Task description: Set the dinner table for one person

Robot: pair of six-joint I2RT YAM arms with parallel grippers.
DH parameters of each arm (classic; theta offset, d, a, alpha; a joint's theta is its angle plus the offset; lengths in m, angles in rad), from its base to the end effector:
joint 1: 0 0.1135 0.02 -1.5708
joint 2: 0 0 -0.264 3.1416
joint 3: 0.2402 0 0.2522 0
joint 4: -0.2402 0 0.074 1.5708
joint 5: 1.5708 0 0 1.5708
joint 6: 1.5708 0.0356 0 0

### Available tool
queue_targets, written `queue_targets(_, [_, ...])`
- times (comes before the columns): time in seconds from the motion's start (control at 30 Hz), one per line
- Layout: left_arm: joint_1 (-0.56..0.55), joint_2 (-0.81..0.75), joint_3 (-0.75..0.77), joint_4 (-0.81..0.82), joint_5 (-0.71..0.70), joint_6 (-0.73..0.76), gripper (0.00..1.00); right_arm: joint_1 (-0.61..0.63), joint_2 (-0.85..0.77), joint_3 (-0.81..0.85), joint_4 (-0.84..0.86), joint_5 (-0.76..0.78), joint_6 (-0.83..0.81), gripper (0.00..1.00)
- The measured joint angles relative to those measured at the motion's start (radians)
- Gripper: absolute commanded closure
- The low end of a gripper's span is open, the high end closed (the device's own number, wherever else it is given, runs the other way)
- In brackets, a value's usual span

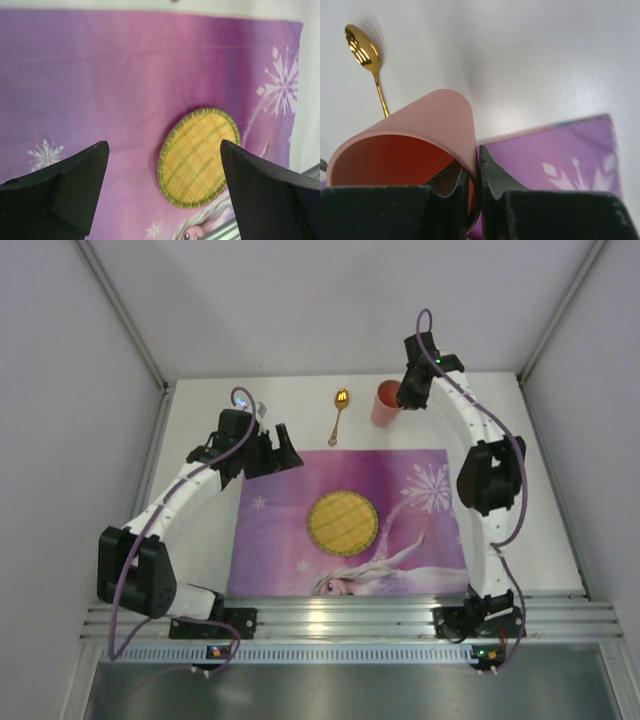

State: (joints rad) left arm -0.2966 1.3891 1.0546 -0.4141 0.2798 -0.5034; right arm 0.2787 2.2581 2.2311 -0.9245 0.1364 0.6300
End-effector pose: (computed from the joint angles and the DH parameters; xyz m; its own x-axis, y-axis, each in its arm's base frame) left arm 0.2866 -0.0979 0.2758 -0.7990 -0.2406 -0.5511 0.1016 0.8493 -0.5181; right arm 0.4796 0.1322 0.2819 -0.7484 0.3929 -0.5343 0.3023 0.9192 0.2525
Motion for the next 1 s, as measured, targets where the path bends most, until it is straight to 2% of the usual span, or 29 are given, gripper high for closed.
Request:
queue_targets(0.23, [0.016,0.223,0.180,0.020,-0.037,0.029,0.04,0.000,-0.495,-0.401,-0.027,0.125,-0.069,1.00])
queue_targets(0.37, [0.013,0.373,0.296,0.053,-0.039,0.037,0.05,-0.006,-0.684,-0.681,0.005,0.157,-0.069,1.00])
queue_targets(0.57, [-0.015,0.601,0.523,0.119,-0.071,0.034,0.06,-0.007,-0.696,-0.958,0.066,0.163,-0.058,1.00])
queue_targets(0.8, [-0.114,0.834,0.839,0.129,-0.175,0.060,0.06,-0.007,-0.693,-1.027,0.209,0.223,-0.033,1.00])
queue_targets(0.9, [-0.153,0.890,0.893,0.129,-0.215,0.069,0.06,-0.007,-0.696,-1.067,0.280,0.237,-0.012,1.00])
queue_targets(0.93, [-0.161,0.906,0.905,0.128,-0.227,0.074,0.06,-0.007,-0.698,-1.086,0.300,0.241,-0.008,0.96])
queue_targets(0.97, [-0.169,0.928,0.921,0.124,-0.244,0.082,0.06,-0.007,-0.710,-1.102,0.317,0.241,-0.005,0.77])
queue_targets(1.0, [-0.174,0.949,0.937,0.115,-0.263,0.089,0.07,-0.007,-0.721,-1.115,0.327,0.235,-0.001,0.68])
